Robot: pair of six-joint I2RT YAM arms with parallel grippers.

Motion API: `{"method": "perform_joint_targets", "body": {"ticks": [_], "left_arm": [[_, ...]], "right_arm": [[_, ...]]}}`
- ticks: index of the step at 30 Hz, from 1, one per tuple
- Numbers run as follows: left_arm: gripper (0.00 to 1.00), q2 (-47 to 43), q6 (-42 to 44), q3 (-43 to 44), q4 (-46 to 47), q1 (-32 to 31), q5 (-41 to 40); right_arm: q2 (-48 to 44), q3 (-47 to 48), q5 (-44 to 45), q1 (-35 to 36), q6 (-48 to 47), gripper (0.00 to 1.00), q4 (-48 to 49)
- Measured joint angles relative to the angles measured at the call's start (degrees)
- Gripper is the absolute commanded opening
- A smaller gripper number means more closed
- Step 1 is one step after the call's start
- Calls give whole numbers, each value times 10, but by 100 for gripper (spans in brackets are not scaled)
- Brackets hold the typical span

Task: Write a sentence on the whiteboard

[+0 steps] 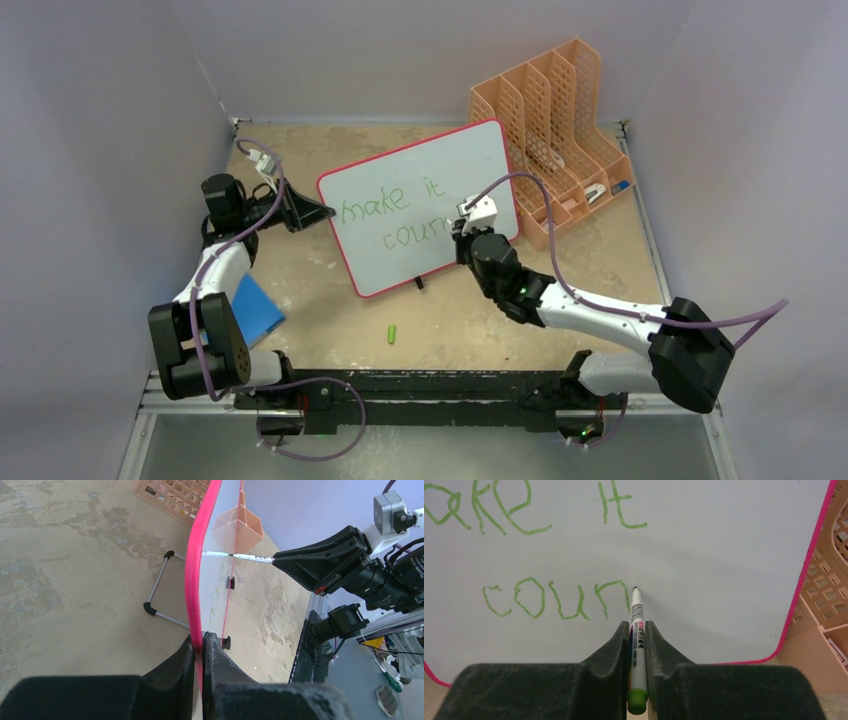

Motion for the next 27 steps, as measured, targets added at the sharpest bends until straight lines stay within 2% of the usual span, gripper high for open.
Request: {"method": "perform_joint_targets", "body": {"ticks": [12,27], "left_arm": [[0,0,0,0,0,0,0],[0,0,3,0,0,0,0]], "right_arm": [[0,0,28,-16,0,0,0],[-41,0,5,-20,-4,0,0]]}}
